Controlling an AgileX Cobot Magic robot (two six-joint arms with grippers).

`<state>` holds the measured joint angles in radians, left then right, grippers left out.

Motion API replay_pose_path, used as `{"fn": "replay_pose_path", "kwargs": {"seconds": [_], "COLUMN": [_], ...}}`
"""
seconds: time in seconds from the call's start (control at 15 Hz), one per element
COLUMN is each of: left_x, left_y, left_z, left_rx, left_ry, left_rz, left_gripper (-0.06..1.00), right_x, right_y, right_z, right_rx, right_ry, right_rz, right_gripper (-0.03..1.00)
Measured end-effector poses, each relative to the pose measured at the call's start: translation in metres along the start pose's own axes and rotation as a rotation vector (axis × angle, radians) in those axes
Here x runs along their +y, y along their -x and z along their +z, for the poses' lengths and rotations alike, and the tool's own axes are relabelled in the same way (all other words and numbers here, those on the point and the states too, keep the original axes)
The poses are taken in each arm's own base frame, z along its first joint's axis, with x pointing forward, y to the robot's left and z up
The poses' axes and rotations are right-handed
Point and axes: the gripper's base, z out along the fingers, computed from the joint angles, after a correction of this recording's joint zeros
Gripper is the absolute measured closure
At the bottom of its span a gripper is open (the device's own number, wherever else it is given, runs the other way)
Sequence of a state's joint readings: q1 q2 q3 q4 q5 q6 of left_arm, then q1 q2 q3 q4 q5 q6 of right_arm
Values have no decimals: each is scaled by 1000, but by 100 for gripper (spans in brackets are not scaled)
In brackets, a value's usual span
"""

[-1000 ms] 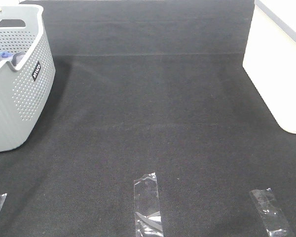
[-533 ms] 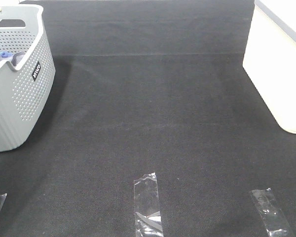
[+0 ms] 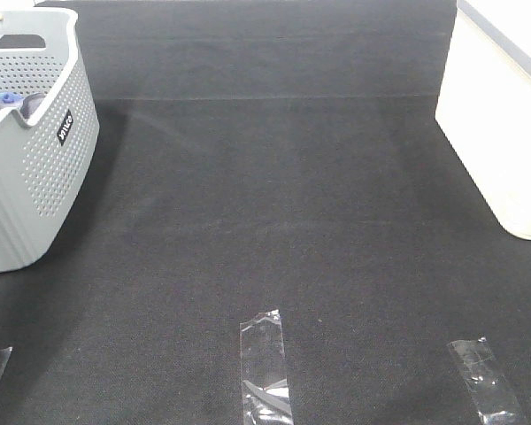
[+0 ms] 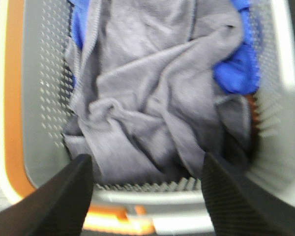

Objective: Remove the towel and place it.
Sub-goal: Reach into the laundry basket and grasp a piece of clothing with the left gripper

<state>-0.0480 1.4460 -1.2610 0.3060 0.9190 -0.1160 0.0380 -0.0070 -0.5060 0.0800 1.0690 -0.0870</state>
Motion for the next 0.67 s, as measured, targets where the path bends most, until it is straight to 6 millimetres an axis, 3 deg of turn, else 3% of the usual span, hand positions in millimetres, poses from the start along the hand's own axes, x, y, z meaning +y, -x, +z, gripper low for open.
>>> {"fn": "replay_pose_path", "kwargs": {"seconds": [0.07, 0.27, 0.4, 0.67], "left_x": [0, 0, 8, 31], "left_y": [0, 37, 61, 81], "left_z": [0, 32, 55, 97], "left_rx": [0, 5, 6, 42], "left_ry": [0, 46, 68, 107], "left_rz": [0, 33, -17, -91], "left_gripper": [33, 33, 33, 33], "right_x": [0, 0, 0, 0], "right_y": [0, 0, 0, 0], "right_z": [0, 0, 0, 0], "right_rx": [0, 0, 0, 0], "right_ry": [0, 0, 0, 0], "right_rz": [0, 0, 0, 0], "right_gripper": [22, 22, 22, 22]}}
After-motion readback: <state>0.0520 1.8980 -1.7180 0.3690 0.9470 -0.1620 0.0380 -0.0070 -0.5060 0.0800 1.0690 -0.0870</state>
